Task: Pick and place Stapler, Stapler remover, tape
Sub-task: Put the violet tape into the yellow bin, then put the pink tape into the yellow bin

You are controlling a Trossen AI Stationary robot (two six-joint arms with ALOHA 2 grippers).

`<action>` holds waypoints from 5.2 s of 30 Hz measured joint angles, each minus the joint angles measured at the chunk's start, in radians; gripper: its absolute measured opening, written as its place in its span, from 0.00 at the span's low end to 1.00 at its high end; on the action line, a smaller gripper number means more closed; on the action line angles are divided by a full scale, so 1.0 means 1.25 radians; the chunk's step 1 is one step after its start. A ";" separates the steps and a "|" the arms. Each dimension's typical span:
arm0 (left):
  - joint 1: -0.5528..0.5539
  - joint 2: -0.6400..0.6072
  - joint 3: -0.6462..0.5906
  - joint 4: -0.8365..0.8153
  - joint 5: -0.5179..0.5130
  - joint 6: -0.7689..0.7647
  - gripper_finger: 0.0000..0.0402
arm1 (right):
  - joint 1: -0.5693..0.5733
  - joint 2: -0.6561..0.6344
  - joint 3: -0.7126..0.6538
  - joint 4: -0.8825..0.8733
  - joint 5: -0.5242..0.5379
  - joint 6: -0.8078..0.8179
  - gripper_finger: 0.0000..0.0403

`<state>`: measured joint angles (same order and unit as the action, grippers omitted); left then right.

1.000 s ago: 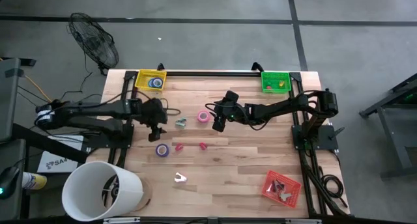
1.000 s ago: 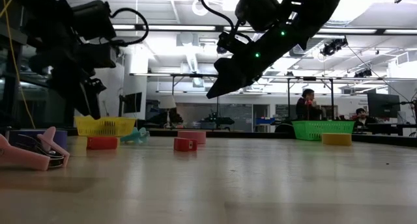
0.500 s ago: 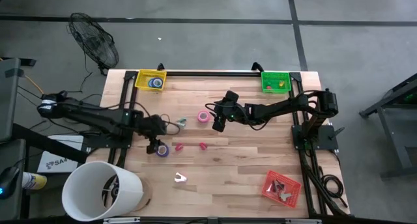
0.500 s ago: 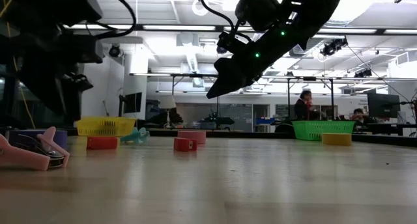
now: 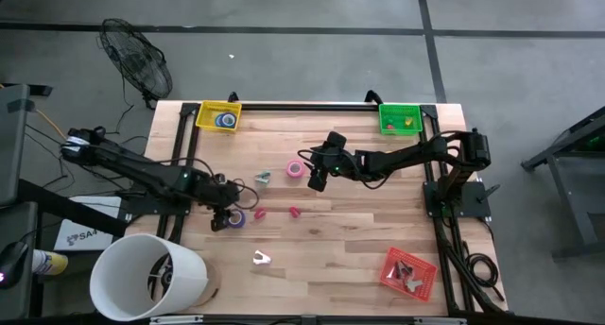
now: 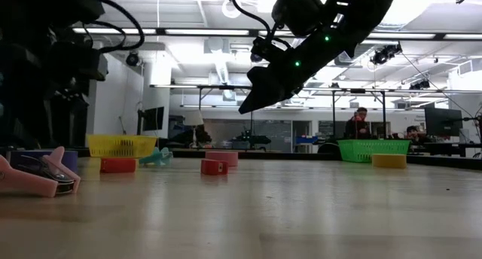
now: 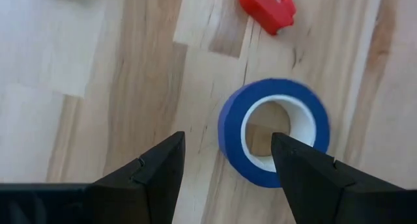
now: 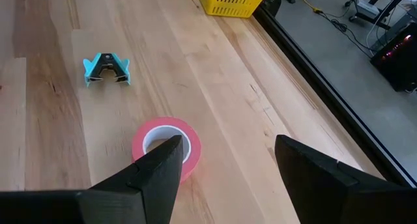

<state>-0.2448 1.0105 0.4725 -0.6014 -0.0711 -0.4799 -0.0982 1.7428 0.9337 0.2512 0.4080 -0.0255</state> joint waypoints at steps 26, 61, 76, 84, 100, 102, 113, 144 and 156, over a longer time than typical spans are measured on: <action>-0.004 0.112 -0.001 0.005 -0.031 -0.031 0.14 | 0.000 0.000 0.000 0.000 0.000 0.003 0.59; 0.217 0.111 0.087 0.068 -0.913 0.131 0.09 | 0.000 0.000 0.000 0.000 0.000 0.015 0.59; 0.489 0.112 0.087 0.123 -0.910 0.161 0.09 | 0.000 0.000 0.000 0.000 0.000 0.014 0.59; 0.569 0.205 0.086 0.277 -0.869 0.279 0.09 | 0.000 0.000 0.000 0.000 0.000 0.009 0.59; 0.710 0.341 0.086 0.390 -0.894 0.273 0.10 | 0.000 0.000 0.000 -0.006 0.000 0.000 0.59; 0.716 0.341 0.086 0.395 -0.903 0.273 0.09 | 0.000 0.000 0.000 -0.006 0.000 0.000 0.59; 0.752 0.349 0.086 0.396 -0.880 0.276 0.09 | 0.000 0.000 0.000 0.000 0.002 0.000 0.59; 0.793 0.384 0.086 0.396 -0.832 0.275 0.53 | 0.000 0.000 0.000 -0.006 0.000 0.002 0.59; 0.793 0.383 0.142 0.379 -0.822 0.378 0.57 | 0.000 0.001 0.000 -0.006 0.000 0.002 0.59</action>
<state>0.7460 1.4895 0.6498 -0.1275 -1.0983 -0.0075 -0.0986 1.7435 0.9340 0.2440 0.4084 -0.0227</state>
